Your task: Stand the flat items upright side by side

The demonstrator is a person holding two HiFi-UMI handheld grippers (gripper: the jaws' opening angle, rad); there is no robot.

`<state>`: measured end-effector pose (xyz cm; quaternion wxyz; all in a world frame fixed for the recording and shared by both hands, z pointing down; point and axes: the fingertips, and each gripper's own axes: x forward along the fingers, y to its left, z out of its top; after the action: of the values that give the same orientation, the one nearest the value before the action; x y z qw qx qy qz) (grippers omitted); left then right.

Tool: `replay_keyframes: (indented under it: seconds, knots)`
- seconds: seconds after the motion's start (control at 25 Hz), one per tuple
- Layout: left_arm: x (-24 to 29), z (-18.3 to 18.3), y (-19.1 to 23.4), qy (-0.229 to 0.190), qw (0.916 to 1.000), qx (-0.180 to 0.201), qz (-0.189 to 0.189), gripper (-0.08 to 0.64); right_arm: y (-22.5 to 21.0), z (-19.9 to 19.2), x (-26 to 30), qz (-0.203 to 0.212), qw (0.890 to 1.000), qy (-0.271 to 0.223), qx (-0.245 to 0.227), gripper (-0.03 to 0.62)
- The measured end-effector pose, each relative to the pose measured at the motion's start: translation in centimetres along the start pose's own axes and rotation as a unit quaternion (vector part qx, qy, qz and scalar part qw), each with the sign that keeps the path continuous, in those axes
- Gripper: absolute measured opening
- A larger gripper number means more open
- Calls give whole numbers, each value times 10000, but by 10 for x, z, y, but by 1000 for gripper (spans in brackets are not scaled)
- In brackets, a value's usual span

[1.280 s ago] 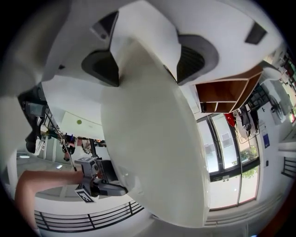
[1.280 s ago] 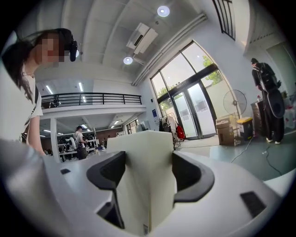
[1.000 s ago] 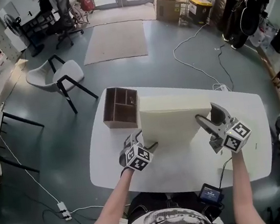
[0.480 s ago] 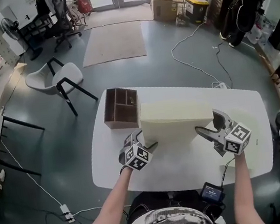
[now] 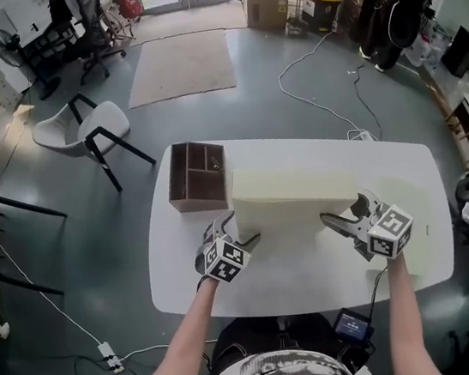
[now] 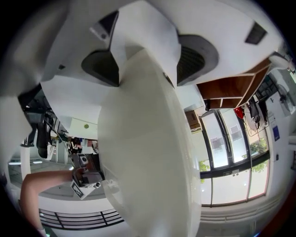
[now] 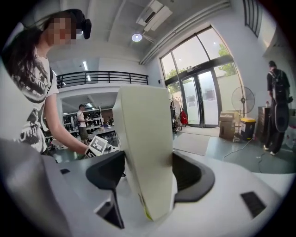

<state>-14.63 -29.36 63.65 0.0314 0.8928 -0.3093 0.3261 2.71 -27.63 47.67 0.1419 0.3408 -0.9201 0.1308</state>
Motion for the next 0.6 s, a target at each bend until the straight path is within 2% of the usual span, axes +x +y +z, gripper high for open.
replay_keyframes:
  seconds: [0.24,0.4,0.6]
  knots:
    - [-17,-5,12,-340,9948,-911,291,397,6,-5,-11,-666,9974,-243,118,319]
    - [-30,-9,5,-329,9936,-1028,337,397,3,-12,-20,-1324,9901,-334,312,318]
    - [-44,-4,-24,-345,9937,-1033,249,397,-1,-18,-39,-2154,9740,-427,553,314]
